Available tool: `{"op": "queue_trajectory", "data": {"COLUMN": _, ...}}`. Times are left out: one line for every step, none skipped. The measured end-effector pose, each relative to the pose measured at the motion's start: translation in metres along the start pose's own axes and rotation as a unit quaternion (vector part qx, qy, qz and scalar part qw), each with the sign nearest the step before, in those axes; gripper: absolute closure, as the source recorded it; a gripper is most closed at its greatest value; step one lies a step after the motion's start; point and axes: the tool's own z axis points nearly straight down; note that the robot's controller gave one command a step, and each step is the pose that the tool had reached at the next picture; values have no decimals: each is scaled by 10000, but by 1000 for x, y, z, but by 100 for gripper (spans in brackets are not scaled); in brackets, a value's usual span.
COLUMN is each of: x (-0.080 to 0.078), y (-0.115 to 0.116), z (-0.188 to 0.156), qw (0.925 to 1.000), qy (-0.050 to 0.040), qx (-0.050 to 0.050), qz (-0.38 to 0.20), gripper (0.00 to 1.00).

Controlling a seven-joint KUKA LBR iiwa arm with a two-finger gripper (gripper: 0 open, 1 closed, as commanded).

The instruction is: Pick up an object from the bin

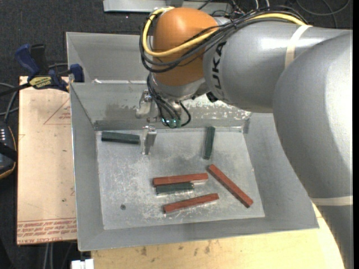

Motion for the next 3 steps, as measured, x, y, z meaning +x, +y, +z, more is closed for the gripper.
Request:
{"op": "queue_trajectory", "data": {"x": -2, "y": -1, "z": -5, "qw": 10000, "qy": -40, "qx": -5, "qz": 12, "gripper": 0}}
{"op": "queue_trajectory", "data": {"x": -11, "y": -23, "z": 101, "qw": 9997, "qy": -116, "qx": -30, "qz": 193, "gripper": 100}}
{"op": "queue_trajectory", "data": {"x": -11, "y": -24, "z": 101, "qw": 9997, "qy": -116, "qx": -31, "qz": 194, "gripper": 100}}
